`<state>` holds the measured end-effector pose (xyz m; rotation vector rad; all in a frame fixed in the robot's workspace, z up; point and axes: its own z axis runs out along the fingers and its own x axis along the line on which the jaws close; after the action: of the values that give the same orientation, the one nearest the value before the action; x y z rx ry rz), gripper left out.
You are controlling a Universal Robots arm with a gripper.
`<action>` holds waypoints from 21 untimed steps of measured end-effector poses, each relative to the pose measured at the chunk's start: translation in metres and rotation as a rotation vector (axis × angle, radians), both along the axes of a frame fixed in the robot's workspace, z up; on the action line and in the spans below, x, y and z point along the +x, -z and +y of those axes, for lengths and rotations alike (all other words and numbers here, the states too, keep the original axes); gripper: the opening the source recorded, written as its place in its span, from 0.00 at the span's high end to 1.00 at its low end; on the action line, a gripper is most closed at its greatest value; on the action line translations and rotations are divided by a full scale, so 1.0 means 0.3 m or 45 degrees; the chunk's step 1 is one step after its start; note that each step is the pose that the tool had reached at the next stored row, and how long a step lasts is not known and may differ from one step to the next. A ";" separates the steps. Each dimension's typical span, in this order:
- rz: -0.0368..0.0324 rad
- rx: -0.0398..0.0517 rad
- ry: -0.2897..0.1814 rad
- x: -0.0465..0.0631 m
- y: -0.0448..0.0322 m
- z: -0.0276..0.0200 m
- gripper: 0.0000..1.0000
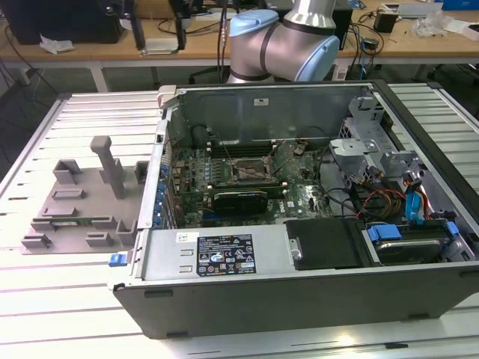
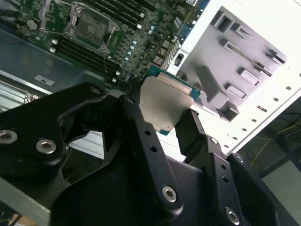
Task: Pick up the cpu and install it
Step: 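Pick up the cpu and move it towards the insertion slot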
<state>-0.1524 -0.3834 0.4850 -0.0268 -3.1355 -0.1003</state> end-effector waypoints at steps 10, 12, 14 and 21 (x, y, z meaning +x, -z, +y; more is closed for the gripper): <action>0.0010 0.000 0.000 0.133 0.076 0.000 0.46; 0.0013 0.000 0.000 0.158 0.091 0.000 0.46; 0.0013 0.000 0.000 0.177 0.104 0.000 0.46; 0.0027 0.000 0.000 0.246 0.163 0.000 0.46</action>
<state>-0.0786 -0.3834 0.4362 -0.0270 -3.1334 -0.1002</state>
